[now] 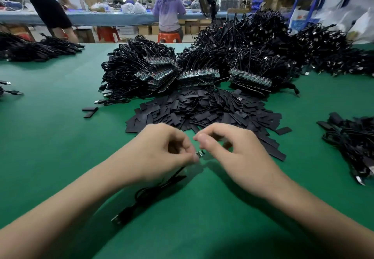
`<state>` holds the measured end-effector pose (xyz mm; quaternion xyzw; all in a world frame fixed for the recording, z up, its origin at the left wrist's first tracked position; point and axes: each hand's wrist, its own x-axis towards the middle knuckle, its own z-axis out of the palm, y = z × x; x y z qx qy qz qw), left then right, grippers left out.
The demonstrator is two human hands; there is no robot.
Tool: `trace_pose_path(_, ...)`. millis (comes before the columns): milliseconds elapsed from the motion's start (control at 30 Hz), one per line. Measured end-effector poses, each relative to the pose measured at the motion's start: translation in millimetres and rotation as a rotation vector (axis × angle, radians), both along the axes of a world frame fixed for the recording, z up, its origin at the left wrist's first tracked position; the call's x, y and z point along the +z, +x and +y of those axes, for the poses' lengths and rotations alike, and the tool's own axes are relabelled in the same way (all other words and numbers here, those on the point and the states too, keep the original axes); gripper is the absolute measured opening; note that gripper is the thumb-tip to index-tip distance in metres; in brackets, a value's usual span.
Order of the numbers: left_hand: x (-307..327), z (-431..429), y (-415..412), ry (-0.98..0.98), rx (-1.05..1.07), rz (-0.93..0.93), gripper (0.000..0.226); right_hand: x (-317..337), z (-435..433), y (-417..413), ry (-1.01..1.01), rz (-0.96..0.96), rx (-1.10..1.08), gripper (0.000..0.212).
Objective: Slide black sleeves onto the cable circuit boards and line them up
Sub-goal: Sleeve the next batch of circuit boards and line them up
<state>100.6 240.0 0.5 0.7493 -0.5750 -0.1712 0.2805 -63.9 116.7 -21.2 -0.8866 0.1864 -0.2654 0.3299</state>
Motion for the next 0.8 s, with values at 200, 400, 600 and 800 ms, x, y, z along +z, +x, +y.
trace_pose_path(200, 16, -24, -21, -0.414, 0.041, 0.478, 0.010, -10, 4, 2, 0.590, -0.262, 0.221, 0.036)
trace_pose_path(400, 4, -53, -14, -0.489, 0.067, 0.158, 0.013, 6, -16, -12, 0.820, -0.420, 0.179, 0.026)
trace_pose_path(600, -23, -63, -3, -0.125, 0.001, -0.456, 0.027, 15, -48, -28, 1.016, -0.079, 0.089, 0.034)
trace_pose_path(800, -33, -78, -1, -0.103, 0.013, -0.489, 0.023, -3, -44, -21, 0.805, 0.071, 0.087, 0.037)
